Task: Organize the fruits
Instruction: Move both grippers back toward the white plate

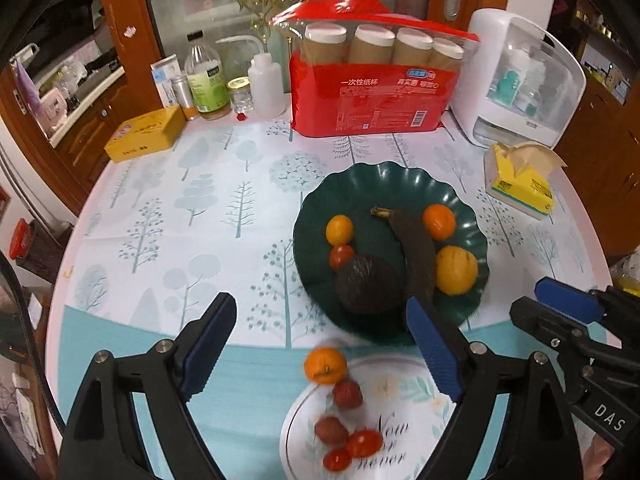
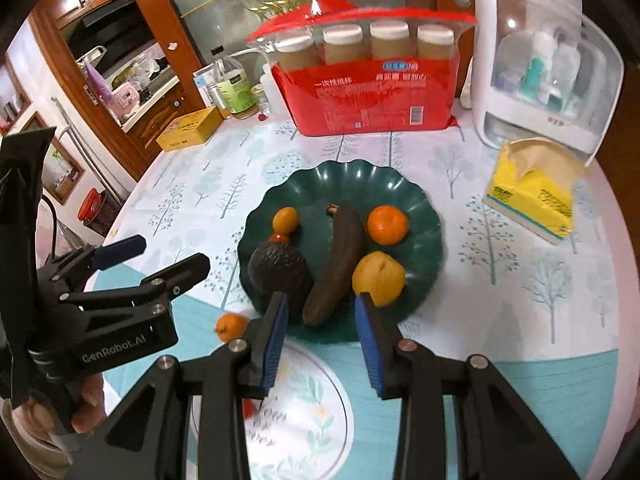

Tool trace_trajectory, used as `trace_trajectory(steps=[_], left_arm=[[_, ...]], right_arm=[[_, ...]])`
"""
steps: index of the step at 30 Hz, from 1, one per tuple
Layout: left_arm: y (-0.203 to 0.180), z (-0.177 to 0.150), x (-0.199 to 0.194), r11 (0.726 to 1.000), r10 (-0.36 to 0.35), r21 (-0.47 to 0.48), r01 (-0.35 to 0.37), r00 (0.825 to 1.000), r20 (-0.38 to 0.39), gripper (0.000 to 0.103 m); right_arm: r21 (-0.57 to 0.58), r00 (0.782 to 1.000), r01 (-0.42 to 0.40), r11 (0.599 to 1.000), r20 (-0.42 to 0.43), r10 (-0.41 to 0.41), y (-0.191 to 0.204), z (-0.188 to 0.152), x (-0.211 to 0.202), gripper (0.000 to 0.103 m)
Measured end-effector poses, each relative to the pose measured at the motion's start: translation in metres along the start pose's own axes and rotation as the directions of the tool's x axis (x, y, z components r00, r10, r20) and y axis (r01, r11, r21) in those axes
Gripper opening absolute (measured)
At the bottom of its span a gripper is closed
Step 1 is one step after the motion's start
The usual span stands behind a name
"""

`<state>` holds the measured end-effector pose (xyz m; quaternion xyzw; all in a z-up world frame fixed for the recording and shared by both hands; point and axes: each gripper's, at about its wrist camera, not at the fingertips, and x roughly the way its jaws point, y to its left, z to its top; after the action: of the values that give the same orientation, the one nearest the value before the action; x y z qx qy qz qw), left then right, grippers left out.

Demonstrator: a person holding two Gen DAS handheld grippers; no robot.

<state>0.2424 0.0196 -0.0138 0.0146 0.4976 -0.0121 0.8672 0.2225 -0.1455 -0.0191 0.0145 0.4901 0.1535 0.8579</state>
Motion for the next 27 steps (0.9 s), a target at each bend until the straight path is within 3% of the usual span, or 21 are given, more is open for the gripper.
trace_trajectory(steps=[7, 17, 27], left_arm=[[-0.008, -0.024, -0.036, 1.000, 0.022, 0.007, -0.022, 1.000, 0.018, 0.089], [-0.019, -0.045, -0.066, 0.997, 0.065, 0.040, -0.066, 0.998, 0.028, 0.089], [-0.007, -0.066, -0.090, 0.999, 0.029, 0.041, -0.031, 0.998, 0.048, 0.089]], right_arm=[[-0.043, 0.999, -0.027, 0.999, 0.032, 0.029, 0.005, -0.029, -0.041, 0.036], [-0.108, 0.994, -0.076, 0.991, 0.071, 0.084, 0.011, -0.043, -0.076, 0.036], [-0.123, 0.990, -0.095, 0.988, 0.091, 0.107, 0.017, -0.053, -0.091, 0.036]])
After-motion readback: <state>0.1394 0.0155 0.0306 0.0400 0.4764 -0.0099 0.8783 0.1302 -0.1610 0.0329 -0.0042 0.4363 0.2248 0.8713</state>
